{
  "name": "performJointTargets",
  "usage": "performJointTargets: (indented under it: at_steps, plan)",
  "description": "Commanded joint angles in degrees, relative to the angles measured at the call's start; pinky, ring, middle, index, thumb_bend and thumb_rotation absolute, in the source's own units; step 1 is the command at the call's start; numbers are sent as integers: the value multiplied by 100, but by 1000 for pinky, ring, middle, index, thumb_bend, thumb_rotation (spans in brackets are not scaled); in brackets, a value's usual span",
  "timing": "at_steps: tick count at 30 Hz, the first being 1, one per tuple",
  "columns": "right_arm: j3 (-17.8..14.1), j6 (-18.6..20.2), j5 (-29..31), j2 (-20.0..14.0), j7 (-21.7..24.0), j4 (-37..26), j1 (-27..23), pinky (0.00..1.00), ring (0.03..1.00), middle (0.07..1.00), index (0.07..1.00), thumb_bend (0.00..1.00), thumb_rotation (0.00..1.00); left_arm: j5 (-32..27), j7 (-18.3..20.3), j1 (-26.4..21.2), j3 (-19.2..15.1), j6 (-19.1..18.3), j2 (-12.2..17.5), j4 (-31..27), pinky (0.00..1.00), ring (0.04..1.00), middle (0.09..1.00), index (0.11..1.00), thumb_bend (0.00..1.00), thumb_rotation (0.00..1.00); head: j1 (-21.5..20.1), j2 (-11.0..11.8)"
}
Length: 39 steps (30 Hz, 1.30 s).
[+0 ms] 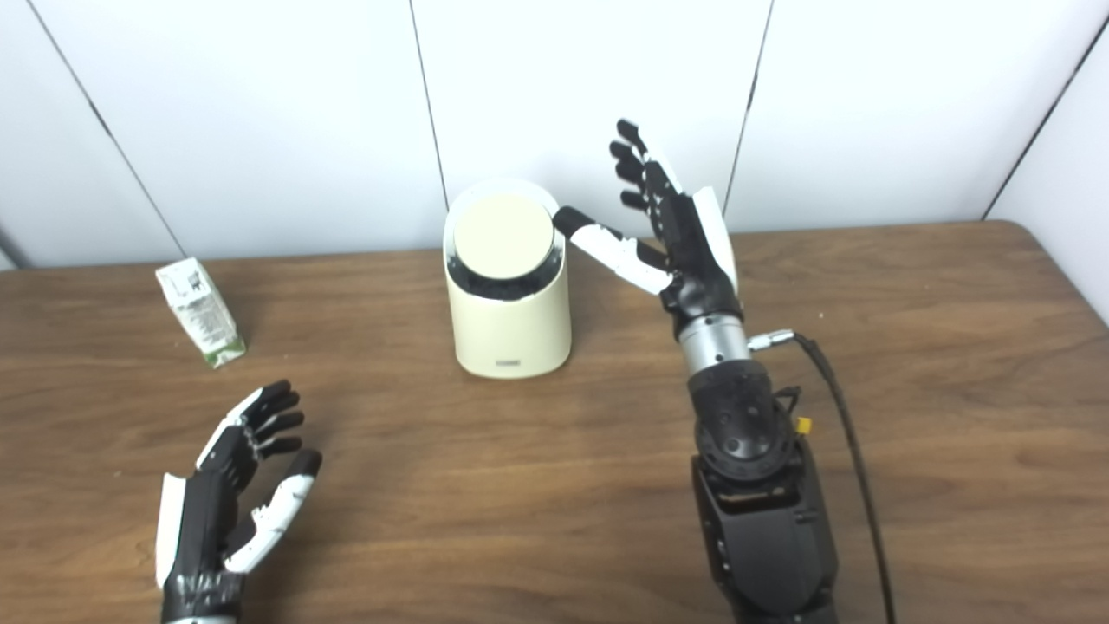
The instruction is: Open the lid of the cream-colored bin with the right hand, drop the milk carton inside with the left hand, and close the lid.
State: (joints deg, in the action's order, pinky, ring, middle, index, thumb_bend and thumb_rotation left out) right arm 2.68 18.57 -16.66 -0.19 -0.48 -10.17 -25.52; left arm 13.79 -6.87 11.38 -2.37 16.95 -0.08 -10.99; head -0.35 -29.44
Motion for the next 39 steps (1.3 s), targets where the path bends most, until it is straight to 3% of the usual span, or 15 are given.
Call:
performJointTargets:
  at_steps: [1, 10, 19, 24, 30, 39]
  plan:
    - [59, -29, -100, 23, -82, 4, -433, 834, 908, 904, 933, 793, 456, 78, -121, 237, 57, 164, -116, 141, 702, 754, 803, 876, 606, 492, 1, -1]
    - [220, -477, -322, -223, -318, 1259, -1153, 851, 934, 961, 968, 812, 350, 130, -198, 324, 172, 143, -243, 73, 704, 759, 803, 901, 592, 466, 108, -24]
    - [445, -874, -593, -417, -564, 1995, -1449, 813, 918, 950, 968, 855, 251, 131, -235, 338, 247, 192, -269, 105, 695, 764, 817, 917, 591, 486, 191, -32]
    - [560, -800, -750, -457, -598, 2234, -1560, 798, 892, 937, 968, 896, 259, 146, -250, 325, 280, 211, -266, 140, 693, 766, 825, 924, 593, 494, 238, -45]
    - [641, -800, -835, -487, -572, 2377, -1581, 713, 840, 910, 969, 930, 289, 149, -276, 320, 294, 186, -285, 151, 690, 765, 818, 920, 610, 510, 265, -63]
    - [724, -717, -825, -471, -428, 2281, -1493, 736, 877, 912, 968, 909, 279, 182, -288, 307, 302, 168, -285, 139, 699, 768, 822, 920, 603, 503, 268, -105]
